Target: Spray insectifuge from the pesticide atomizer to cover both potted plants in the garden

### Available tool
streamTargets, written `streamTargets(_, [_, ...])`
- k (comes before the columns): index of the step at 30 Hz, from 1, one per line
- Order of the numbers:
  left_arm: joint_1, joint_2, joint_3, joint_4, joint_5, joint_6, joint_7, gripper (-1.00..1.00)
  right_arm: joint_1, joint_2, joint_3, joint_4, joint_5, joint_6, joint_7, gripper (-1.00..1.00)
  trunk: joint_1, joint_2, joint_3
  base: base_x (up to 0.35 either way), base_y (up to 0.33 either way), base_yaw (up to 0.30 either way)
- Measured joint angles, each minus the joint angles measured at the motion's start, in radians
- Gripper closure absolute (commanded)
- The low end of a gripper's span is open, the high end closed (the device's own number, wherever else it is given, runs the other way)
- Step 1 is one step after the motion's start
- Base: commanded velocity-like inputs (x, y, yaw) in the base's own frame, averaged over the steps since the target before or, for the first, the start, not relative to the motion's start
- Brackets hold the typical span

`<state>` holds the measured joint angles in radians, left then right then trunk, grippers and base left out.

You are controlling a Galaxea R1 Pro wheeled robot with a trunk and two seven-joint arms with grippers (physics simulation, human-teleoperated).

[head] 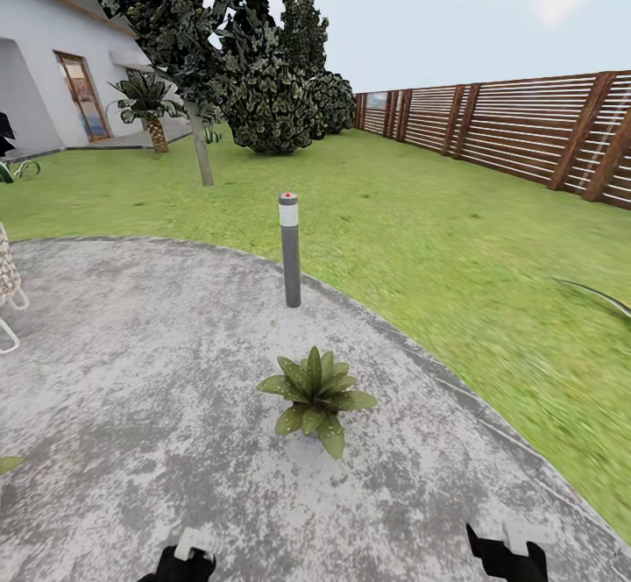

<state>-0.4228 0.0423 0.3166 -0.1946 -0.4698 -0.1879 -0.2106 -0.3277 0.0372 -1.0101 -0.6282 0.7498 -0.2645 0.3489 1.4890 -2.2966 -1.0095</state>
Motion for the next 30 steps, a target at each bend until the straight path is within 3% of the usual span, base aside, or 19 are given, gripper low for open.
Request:
streamTargets(4, [0.000,0.005,-0.001,0.001,0.026,-0.002,-0.009,1.00,0.001,0.001,-0.003,0.001,-0.001,0.001,0.000,-1.00,0.000,0.000,0.000,0.000,0.000,0.000])
streamTargets(12, [0.002,0.010,-0.003,0.001,0.030,-0.003,-0.013,1.00,0.001,0.002,-0.005,0.001,-0.008,0.001,-0.003,-1.00,0.000,0.000,0.000,-0.009,0.000,0.178])
streamTargets(17, [0.003,0.009,-0.003,0.000,0.030,-0.005,-0.011,1.00,0.001,0.003,-0.005,0.002,-0.008,0.001,-0.003,-1.00,0.001,0.000,0.000,-0.245,0.049,0.274])
streamTargets(23, [0.020,0.009,-0.001,-0.001,0.030,-0.056,-0.005,1.00,0.001,0.003,-0.005,0.003,-0.008,0.001,-0.004,-1.00,0.000,0.000,0.000,-0.259,0.198,0.276])
streamTargets(30, [0.022,0.010,0.000,-0.002,0.036,-0.064,-0.001,1.00,0.001,0.003,-0.005,0.003,-0.008,0.001,-0.004,-1.00,0.000,0.000,0.000,-0.082,0.288,0.276])
